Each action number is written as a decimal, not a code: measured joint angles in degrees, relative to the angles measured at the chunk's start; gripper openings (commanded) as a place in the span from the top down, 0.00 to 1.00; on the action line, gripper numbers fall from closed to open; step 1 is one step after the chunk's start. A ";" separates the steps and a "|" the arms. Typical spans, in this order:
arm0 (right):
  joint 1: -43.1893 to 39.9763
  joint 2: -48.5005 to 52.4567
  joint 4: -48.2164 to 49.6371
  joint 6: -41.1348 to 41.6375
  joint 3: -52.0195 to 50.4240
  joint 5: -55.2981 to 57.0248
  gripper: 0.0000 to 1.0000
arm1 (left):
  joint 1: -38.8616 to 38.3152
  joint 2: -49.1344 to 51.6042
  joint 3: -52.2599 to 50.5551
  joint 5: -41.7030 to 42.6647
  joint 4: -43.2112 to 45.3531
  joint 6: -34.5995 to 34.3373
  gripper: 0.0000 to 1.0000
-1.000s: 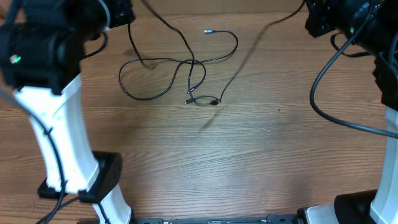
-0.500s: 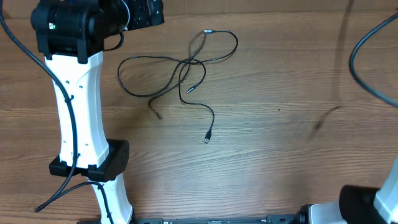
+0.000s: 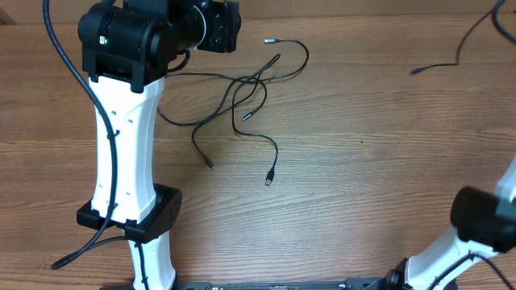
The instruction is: Untangle cables
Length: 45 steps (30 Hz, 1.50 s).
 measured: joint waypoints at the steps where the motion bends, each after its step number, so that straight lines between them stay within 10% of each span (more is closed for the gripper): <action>1: -1.09 1.51 2.45 0.35 -0.07 -0.46 0.96 | 0.00 0.00 0.00 -0.13 -0.02 0.74 0.36; 12: -12.81 9.57 25.20 2.97 -0.28 -3.89 0.96 | 0.00 0.00 0.00 -0.92 1.27 4.44 0.35; 26: -15.61 18.05 14.84 4.94 1.75 -4.37 0.96 | 0.00 0.00 0.00 -1.31 6.93 4.63 0.40; 45: -17.07 26.62 -56.26 56.22 1.36 -6.47 0.96 | 0.00 0.00 0.04 -1.31 0.02 4.70 0.44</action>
